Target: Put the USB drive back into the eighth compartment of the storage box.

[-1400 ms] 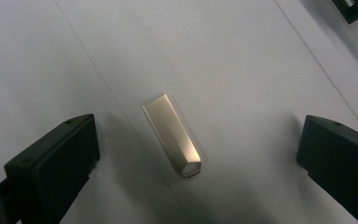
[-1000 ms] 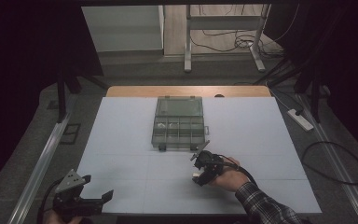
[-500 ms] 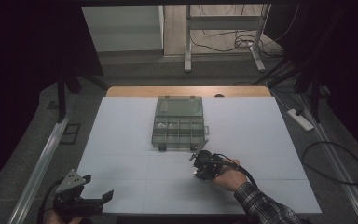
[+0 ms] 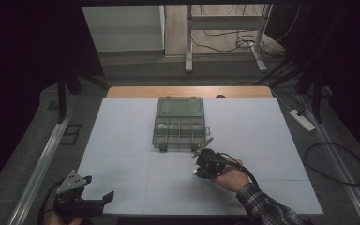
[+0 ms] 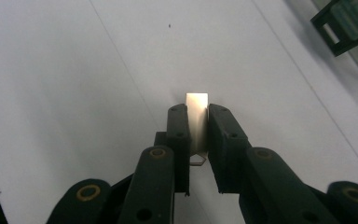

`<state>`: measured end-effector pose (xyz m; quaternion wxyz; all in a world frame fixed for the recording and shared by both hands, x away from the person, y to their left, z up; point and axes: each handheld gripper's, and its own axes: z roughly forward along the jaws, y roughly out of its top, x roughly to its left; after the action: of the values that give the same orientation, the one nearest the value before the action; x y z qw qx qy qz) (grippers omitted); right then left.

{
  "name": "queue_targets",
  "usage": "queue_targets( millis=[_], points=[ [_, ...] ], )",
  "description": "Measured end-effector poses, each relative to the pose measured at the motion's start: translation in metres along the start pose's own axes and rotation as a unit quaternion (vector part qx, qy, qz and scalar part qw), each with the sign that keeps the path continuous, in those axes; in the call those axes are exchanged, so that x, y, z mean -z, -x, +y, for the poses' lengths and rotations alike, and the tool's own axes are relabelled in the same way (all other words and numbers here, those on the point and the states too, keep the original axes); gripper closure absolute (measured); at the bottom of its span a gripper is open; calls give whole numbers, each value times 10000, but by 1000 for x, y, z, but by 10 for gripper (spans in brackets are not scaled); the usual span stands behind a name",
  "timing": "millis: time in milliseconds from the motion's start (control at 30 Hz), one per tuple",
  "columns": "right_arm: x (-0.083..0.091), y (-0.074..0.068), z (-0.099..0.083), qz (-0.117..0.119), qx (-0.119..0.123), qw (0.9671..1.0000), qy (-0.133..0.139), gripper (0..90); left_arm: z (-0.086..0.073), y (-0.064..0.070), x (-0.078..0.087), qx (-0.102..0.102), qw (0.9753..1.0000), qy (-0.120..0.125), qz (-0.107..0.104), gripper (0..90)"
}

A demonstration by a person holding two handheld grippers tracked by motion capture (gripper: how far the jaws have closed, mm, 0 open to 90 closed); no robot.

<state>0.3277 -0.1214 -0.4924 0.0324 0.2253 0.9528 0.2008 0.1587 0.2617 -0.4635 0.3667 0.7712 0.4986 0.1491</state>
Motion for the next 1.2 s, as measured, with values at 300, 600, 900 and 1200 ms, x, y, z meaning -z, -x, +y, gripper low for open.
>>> queue_targets(
  millis=[300,600,900,1200],
  points=[
    [9,3,2,65,-134,9996,259,784,0,0,0,3,10000,-4,0,31],
    [16,5,4,82,-216,9987,454,784,0,0,0,6,10000,-6,6,31],
    [24,9,6,98,-301,9975,630,784,0,0,0,12,10000,-11,13,31],
    [29,15,9,62,-392,9962,774,784,0,0,0,19,10000,-22,21,31]
  ],
)
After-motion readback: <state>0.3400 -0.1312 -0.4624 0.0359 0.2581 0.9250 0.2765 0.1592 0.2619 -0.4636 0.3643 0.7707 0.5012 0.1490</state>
